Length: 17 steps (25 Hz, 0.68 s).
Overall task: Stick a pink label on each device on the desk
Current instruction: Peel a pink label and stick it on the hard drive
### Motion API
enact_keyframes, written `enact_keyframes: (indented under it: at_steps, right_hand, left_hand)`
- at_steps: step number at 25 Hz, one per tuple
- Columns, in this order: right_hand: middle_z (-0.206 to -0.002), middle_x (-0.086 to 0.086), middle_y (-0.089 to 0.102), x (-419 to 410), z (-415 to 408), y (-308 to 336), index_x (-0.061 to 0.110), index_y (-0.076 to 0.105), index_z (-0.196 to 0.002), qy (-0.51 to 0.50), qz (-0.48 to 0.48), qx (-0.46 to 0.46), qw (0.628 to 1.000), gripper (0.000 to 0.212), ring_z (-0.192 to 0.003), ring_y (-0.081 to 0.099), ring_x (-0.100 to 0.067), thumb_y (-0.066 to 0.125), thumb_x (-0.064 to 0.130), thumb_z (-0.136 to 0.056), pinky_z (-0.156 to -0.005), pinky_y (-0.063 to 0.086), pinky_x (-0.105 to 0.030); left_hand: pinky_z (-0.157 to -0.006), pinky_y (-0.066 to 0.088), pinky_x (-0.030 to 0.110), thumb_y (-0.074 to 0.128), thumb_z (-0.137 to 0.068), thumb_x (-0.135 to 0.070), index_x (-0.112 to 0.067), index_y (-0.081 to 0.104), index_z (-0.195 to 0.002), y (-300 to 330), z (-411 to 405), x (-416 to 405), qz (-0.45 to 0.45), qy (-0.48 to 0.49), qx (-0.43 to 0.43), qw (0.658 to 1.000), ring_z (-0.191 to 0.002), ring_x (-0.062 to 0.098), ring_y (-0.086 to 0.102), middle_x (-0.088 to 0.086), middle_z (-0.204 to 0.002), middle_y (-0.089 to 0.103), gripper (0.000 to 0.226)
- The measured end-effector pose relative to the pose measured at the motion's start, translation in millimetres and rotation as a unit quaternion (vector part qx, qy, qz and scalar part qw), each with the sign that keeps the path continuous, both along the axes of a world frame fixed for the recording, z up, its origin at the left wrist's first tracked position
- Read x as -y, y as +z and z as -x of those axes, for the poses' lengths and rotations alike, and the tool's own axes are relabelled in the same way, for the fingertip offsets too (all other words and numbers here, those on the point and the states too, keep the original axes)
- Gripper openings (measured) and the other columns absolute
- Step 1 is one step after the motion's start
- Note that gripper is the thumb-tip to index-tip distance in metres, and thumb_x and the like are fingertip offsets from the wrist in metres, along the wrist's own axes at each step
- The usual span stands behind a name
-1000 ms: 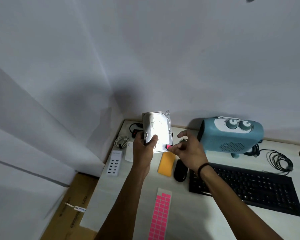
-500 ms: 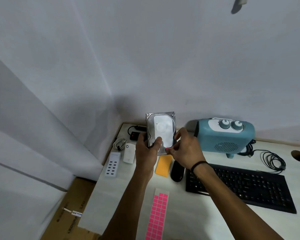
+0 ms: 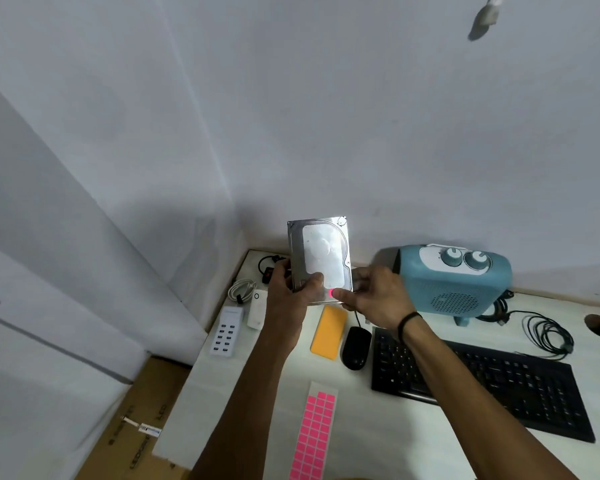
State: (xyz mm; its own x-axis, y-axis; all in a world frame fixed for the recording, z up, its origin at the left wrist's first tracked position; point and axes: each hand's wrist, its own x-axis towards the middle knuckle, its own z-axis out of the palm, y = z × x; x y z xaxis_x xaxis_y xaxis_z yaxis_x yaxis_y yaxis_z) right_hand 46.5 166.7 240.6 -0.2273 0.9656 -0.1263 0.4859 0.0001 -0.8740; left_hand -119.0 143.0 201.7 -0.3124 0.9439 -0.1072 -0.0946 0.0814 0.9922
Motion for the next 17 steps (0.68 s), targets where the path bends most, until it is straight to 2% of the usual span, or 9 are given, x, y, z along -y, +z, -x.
enact_keyframes:
  at_steps: [2, 4, 7, 9, 11, 13, 16, 17]
  right_hand:
    - [-0.075, 0.001, 0.078, -1.4, 2.2, -6.3, 0.02, 0.075, -0.084, 0.004, 0.035, -0.05, 0.998, 0.007, -0.072, 0.075, -0.016, 0.081, 0.022, -0.08, -0.07, 0.063, -0.031]
    - [-0.079, -0.002, 0.078, -4.7, 4.3, -13.7, 0.019, 0.075, -0.086, 0.021, 0.052, -0.058, 0.997, 0.007, -0.076, 0.076, -0.019, 0.08, 0.019, -0.08, -0.075, 0.063, -0.035]
    - [-0.084, -0.008, 0.078, -9.1, 7.1, -29.1, 0.013, 0.075, -0.092, 0.035, 0.07, -0.065, 0.995, 0.015, -0.079, 0.076, -0.019, 0.081, 0.02, -0.08, -0.076, 0.062, -0.035]
    - [-0.088, -0.011, 0.078, -11.0, 8.3, -39.0, 0.011, 0.075, -0.093, 0.031, 0.098, -0.088, 0.991, 0.011, -0.084, 0.076, -0.02, 0.077, 0.015, -0.082, -0.079, 0.062, -0.036]
    - [-0.09, -0.009, 0.078, -9.9, 13.0, -47.1, 0.01, 0.074, -0.094, 0.028, 0.14, -0.114, 0.983, 0.009, -0.086, 0.075, -0.019, 0.072, 0.006, -0.087, -0.079, 0.061, -0.032]
    - [-0.086, -0.006, 0.075, -8.3, 18.7, -61.0, 0.009, 0.073, -0.09, 0.015, 0.191, -0.12, 0.974, 0.009, -0.08, 0.071, -0.016, 0.067, 0.003, -0.09, -0.077, 0.061, -0.028]
    - [-0.074, -0.006, 0.072, -6.2, 30.2, -94.6, 0.005, 0.074, -0.084, -0.035, 0.21, -0.038, 0.976, 0.012, -0.066, 0.069, -0.015, 0.067, 0.014, -0.089, -0.079, 0.062, -0.035]
    - [-0.068, -0.003, 0.072, -6.2, 36.3, -108.2, 0.006, 0.075, -0.081, -0.051, 0.209, -0.005, 0.977, 0.016, -0.06, 0.068, -0.01, 0.068, 0.019, -0.087, -0.077, 0.061, -0.03]
  left_hand:
    - [-0.08, 0.063, 0.036, 0.089, -0.07, -0.006, -0.012, 0.056, -0.124, -5.5, 2.7, 2.4, -0.005, -0.008, -0.036, 0.999, -0.099, 0.022, 0.073, 0.006, -0.113, 0.072, 0.063]
    - [-0.082, 0.063, 0.04, 0.095, -0.057, -0.018, -0.014, 0.054, -0.125, -13.1, 7.9, 5.4, -0.005, -0.013, -0.056, 0.998, -0.103, 0.023, 0.072, 0.005, -0.116, 0.071, 0.08]
    - [-0.081, 0.063, 0.039, 0.094, -0.051, -0.035, -0.021, 0.055, -0.123, -21.9, 15.8, 5.7, 0.008, -0.012, -0.103, 0.995, -0.101, 0.018, 0.072, -0.001, -0.113, 0.072, 0.083]
    - [-0.084, 0.063, 0.039, 0.091, -0.058, -0.033, -0.022, 0.056, -0.124, -26.3, 22.1, 4.8, 0.021, -0.023, -0.114, 0.993, -0.101, 0.015, 0.072, -0.004, -0.114, 0.072, 0.075]
    - [-0.089, 0.061, 0.038, 0.085, -0.074, -0.021, -0.022, 0.058, -0.128, -32.6, 30.5, 3.7, 0.035, -0.046, -0.099, 0.993, -0.104, 0.014, 0.071, -0.004, -0.116, 0.073, 0.06]
    - [-0.088, 0.06, 0.035, 0.075, -0.088, -0.01, -0.02, 0.06, -0.13, -41.5, 39.2, 4.5, 0.054, -0.071, -0.068, 0.994, -0.108, 0.018, 0.071, -0.001, -0.117, 0.073, 0.046]
    - [-0.076, 0.058, 0.029, 0.065, -0.095, -0.005, -0.017, 0.062, -0.131, -61.2, 50.6, 11.9, 0.136, -0.074, -0.002, 0.988, -0.11, 0.027, 0.071, 0.007, -0.117, 0.074, 0.038]
    - [-0.075, 0.058, 0.03, 0.063, -0.096, -0.003, -0.017, 0.06, -0.133, -70.0, 56.8, 13.8, 0.166, -0.068, 0.014, 0.984, -0.109, 0.029, 0.071, 0.009, -0.118, 0.074, 0.04]
